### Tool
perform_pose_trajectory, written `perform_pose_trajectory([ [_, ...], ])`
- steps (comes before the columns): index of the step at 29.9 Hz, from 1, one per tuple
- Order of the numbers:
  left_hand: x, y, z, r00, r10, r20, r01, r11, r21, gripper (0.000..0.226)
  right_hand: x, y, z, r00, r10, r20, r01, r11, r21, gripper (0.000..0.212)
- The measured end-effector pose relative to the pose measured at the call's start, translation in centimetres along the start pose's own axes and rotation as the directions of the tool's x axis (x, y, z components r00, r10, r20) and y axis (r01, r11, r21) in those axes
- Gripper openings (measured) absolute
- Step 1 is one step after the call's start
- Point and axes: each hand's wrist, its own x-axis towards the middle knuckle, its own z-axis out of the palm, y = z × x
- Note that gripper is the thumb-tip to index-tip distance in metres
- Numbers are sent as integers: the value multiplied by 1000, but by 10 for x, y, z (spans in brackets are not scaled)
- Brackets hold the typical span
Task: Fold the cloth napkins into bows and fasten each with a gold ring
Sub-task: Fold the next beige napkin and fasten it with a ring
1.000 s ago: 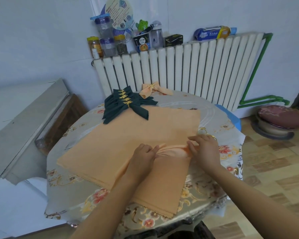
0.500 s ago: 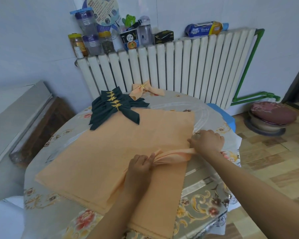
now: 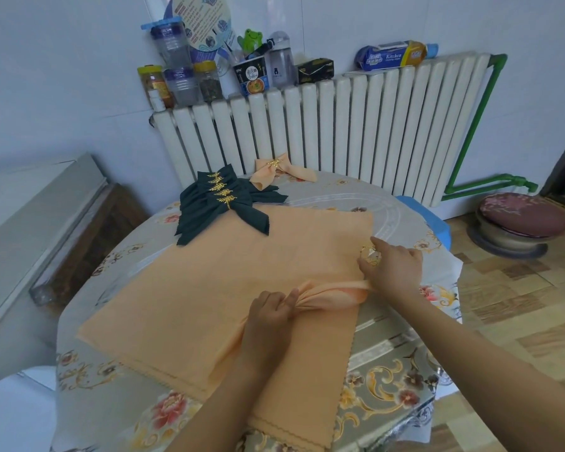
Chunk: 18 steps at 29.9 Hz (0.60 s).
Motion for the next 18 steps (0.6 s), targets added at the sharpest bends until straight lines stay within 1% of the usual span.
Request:
perform_pose_trajectory([
  [2, 0, -1, 0, 1000, 7, 7, -7, 1000, 0, 39, -7, 0, -3, 996, -64, -57, 71, 987, 145, 53],
  [3, 1, -1, -1, 1000, 9, 12, -9, 1000, -3, 39, -11, -1, -4, 995, -82, -55, 93, 968, 235, 53],
  [5, 0, 0, -3, 1000, 9, 26, -8, 1000, -7, 39, -17, -1, -9, 996, -90, 19, 73, 902, 426, 52],
  [7, -3, 1, -6, 1000, 0, 23, 0, 1000, -4, 40, -22, 0, -12, 991, -95, 94, 30, 843, 537, 48],
  [9, -7, 1, -9, 1000, -23, 17, 23, 1000, -11, 41, -24, 2, -13, 989, -115, 97, 36, 807, 589, 45],
  [14, -18, -7, -26, 998, -54, -13, 54, 998, 6, 42, -38, -2, -23, 982, -186, 38, 111, 727, 678, 46],
  [16, -19, -15, -33, 997, -79, -16, 79, 997, 17, 41, -44, -4, -26, 975, -224, -3, 170, 729, 663, 48],
  [18, -19, -23, -40, 995, -95, -8, 95, 995, 26, 41, -47, -5, -28, 971, -237, 0, 180, 739, 650, 49],
])
